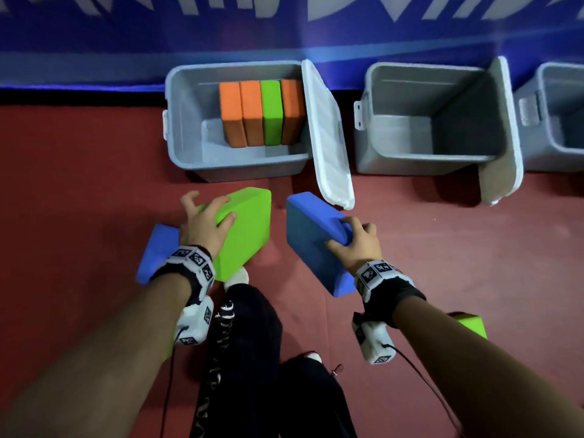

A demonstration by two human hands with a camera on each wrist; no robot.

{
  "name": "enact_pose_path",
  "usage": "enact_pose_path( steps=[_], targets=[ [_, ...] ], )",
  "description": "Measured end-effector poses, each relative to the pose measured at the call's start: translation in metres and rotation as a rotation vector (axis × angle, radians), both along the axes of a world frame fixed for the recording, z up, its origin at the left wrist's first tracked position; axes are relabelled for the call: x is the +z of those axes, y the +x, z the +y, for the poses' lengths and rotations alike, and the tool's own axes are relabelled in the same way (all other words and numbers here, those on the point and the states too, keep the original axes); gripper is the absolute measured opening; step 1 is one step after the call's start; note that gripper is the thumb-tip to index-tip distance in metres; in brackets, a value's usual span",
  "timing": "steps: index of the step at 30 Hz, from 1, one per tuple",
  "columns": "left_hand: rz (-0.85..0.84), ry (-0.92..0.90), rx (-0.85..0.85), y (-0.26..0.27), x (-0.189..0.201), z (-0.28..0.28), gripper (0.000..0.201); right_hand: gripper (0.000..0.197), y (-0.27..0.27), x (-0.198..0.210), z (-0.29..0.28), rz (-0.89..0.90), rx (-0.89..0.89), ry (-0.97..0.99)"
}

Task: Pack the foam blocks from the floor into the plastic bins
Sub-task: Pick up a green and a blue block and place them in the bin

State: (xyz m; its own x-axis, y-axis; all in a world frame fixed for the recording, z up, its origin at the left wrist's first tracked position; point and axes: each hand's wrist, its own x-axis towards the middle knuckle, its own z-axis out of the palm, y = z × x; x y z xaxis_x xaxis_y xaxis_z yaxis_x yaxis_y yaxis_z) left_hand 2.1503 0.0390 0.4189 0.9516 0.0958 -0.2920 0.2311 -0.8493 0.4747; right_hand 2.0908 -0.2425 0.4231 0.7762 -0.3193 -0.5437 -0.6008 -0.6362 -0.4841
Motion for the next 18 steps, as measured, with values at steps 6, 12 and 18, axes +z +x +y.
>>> enact_pose_path(
  steps=[6,12,18],
  targets=[
    [0.03,-0.025,-0.035,0.092,-0.009,0.038,0.028,0.046,0.082,-0.011,0.042,-0.078,-0.12,0.023],
    [0.088,-0.076,0.107,0.183,0.009,0.09,0.055,0.047,0.166,-0.022,0.088,-0.09,-0.112,-0.003],
    [0.074,0.028,0.224,0.261,0.007,0.125,0.062,0.047,0.249,-0.033,0.123,-0.114,-0.129,-0.033]
  ],
)
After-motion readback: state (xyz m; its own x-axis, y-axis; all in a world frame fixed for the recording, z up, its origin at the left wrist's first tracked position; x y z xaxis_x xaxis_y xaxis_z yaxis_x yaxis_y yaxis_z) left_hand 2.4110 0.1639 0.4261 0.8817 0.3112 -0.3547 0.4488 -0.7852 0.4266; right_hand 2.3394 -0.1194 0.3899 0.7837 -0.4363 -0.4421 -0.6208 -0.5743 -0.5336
